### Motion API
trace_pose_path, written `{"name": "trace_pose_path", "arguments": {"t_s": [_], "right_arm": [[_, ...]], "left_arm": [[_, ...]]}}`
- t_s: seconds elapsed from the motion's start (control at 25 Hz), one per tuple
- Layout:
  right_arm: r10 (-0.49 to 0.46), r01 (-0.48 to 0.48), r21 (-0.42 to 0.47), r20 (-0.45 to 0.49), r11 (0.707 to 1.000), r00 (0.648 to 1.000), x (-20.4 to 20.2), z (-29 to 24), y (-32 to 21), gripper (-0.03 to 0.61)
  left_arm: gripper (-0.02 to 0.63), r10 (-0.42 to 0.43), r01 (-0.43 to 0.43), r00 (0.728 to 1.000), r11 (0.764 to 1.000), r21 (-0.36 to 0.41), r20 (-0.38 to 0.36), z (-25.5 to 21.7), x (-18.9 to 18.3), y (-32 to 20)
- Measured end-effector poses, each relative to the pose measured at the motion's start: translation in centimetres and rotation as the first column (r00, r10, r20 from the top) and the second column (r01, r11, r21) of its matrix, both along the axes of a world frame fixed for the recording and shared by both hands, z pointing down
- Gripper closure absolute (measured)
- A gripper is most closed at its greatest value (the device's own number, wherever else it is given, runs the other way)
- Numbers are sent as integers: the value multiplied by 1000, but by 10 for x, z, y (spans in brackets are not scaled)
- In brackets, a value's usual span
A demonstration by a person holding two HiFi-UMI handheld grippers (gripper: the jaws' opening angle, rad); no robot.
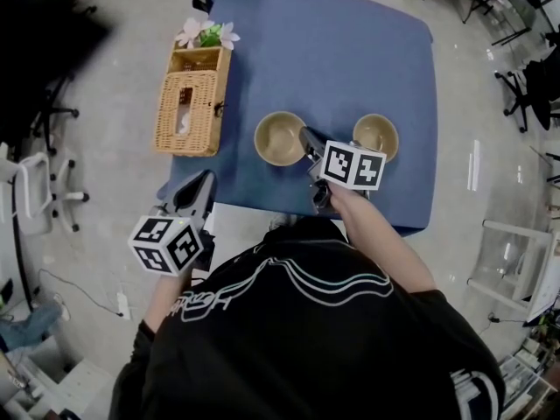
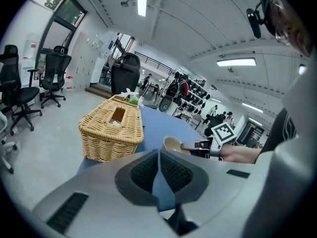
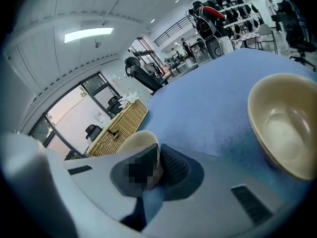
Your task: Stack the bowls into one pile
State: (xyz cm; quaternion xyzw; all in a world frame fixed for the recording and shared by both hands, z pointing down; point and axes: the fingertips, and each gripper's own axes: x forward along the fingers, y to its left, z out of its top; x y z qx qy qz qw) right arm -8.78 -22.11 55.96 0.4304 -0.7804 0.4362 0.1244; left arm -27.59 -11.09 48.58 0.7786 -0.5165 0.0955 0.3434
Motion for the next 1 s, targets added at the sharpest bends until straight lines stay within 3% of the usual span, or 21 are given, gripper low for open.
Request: {"name": "trace_pose_path", "arguments": {"t_s": [0.52, 1.0], "right_arm": [[-66, 62, 60, 67, 996, 996, 14, -46, -12, 534], [-29, 21, 113, 72, 993, 997, 103, -100, -28, 534]], "left_arm": [[580, -22, 22, 1000, 1000, 0, -15, -8, 31, -22], [580, 11, -11, 1000, 998, 57, -10, -43, 98, -60]]}}
